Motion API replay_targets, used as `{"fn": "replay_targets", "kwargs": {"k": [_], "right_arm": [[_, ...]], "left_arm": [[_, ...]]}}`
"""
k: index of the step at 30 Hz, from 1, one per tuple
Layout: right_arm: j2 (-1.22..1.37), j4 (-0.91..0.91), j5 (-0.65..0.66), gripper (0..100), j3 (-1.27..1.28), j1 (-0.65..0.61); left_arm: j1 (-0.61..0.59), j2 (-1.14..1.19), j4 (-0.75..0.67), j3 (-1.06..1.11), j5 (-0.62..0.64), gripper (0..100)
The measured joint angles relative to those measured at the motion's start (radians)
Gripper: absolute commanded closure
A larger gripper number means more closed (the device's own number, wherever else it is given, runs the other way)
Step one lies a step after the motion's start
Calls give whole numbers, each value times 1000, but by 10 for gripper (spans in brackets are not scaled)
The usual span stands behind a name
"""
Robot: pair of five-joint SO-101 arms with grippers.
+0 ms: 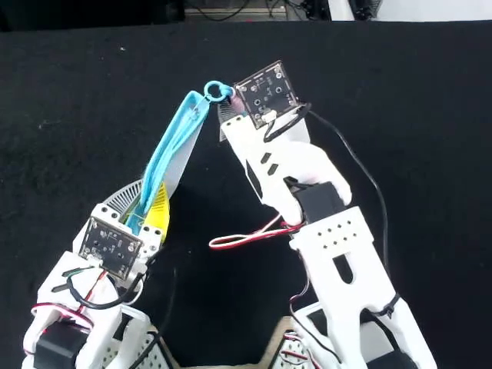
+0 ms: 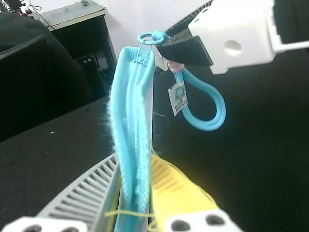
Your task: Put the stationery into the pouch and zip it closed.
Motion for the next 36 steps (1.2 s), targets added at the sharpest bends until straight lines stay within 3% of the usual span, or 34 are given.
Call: {"fn": "replay_targets", "kwargs": {"k": [12, 21, 28, 36], "right_arm": [[98, -14, 0, 988, -9, 94], [100, -3, 0, 982, -15, 97], [2, 252, 0, 740, -64, 89], [-74, 574, -2, 724, -175, -40]], "left_arm": [[2, 3, 26, -12, -2, 970], [3, 8, 26, -12, -2, 970], [3, 2, 26, -12, -2, 970], [0, 0, 34, -12, -37, 970]]}}
